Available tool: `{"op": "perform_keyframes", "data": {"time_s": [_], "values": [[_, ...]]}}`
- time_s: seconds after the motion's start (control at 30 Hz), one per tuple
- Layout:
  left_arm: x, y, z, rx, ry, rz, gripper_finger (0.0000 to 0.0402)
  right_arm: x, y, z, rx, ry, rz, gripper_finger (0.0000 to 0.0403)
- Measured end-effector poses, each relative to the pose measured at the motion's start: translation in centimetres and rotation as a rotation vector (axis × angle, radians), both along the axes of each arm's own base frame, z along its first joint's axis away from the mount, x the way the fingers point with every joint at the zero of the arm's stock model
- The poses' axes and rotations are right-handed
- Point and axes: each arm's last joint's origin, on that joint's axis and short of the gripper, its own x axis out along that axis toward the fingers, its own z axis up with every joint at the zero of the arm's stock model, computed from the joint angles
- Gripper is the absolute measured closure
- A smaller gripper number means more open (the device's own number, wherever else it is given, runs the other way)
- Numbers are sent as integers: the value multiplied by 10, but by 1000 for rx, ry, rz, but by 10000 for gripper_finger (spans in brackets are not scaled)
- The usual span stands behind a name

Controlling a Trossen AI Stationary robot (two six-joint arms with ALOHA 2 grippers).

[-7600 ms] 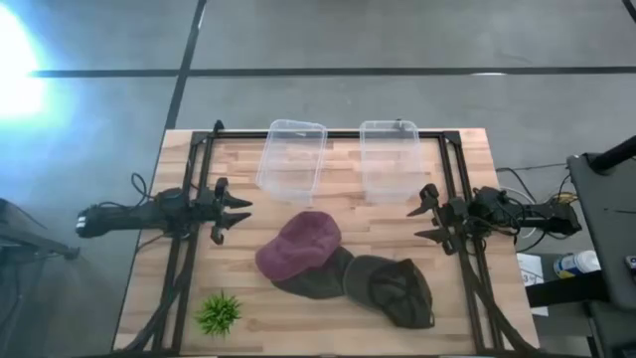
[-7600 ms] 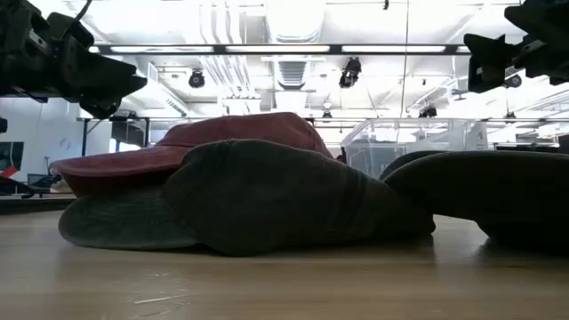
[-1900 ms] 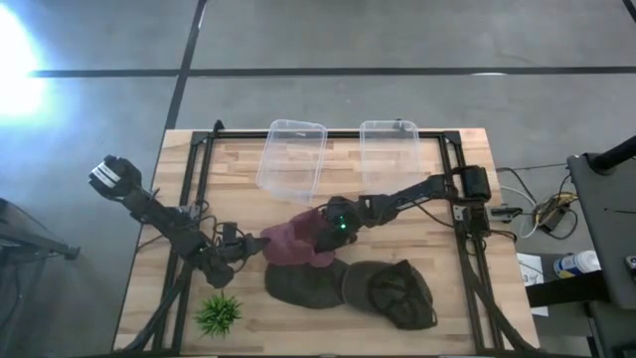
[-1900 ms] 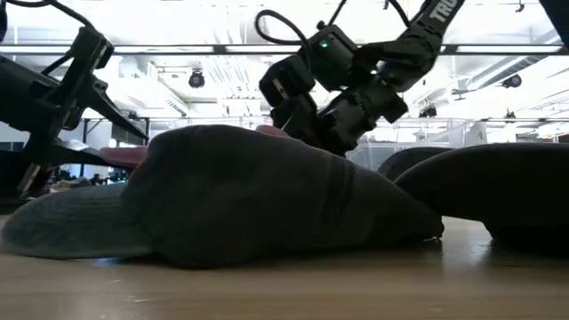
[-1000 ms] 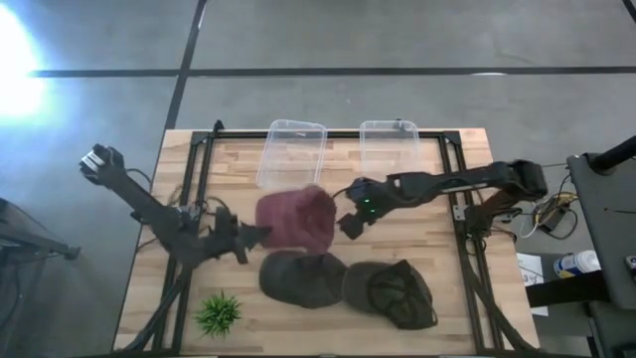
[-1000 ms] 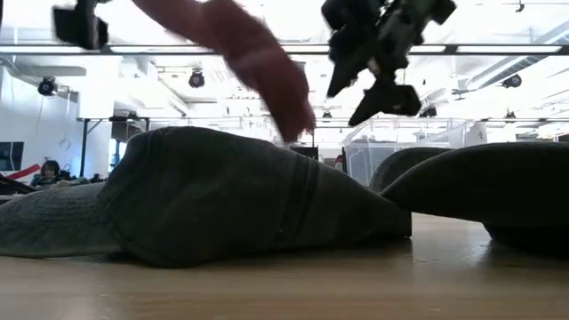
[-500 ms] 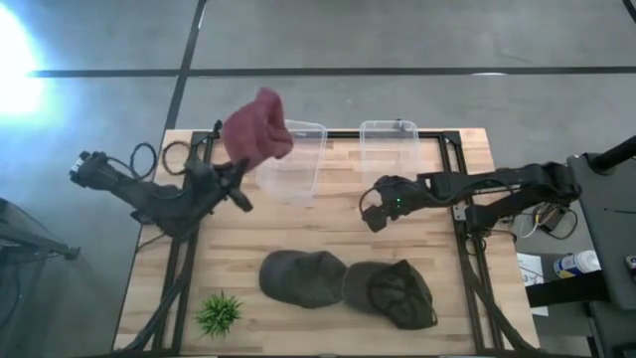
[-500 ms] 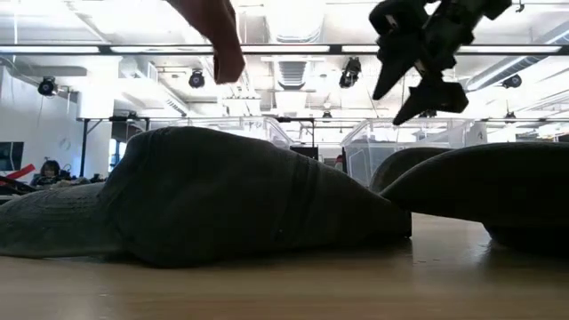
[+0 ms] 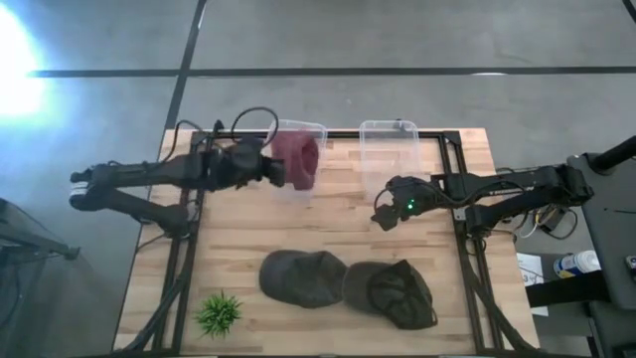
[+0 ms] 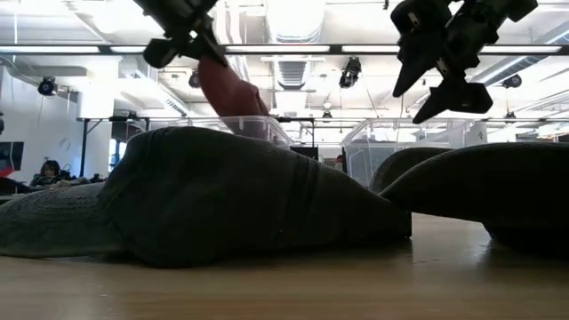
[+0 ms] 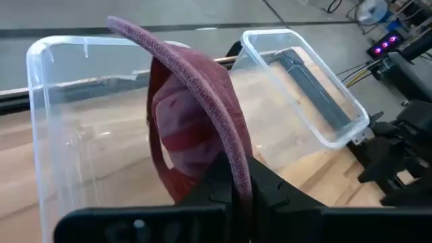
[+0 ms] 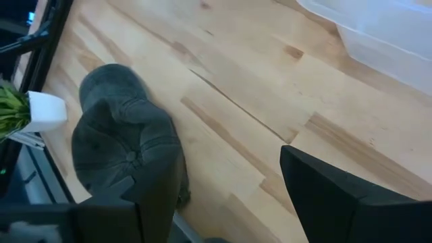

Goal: Pick & Place hat
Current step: Put the red cap into the left transparent bin, then put the black cap into the right transparent bin

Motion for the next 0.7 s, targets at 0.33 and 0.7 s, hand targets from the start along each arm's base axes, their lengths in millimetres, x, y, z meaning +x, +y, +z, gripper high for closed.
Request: {"op": "perform_keyframes", "data": {"time_s": [0.33, 0.7], "values": [[-2, 10, 11, 26, 297, 1, 297, -7, 17, -2, 21, 56, 126, 156], [19, -52, 31, 158, 128, -566, 251, -13, 60, -13, 79, 141, 365, 156]]}}
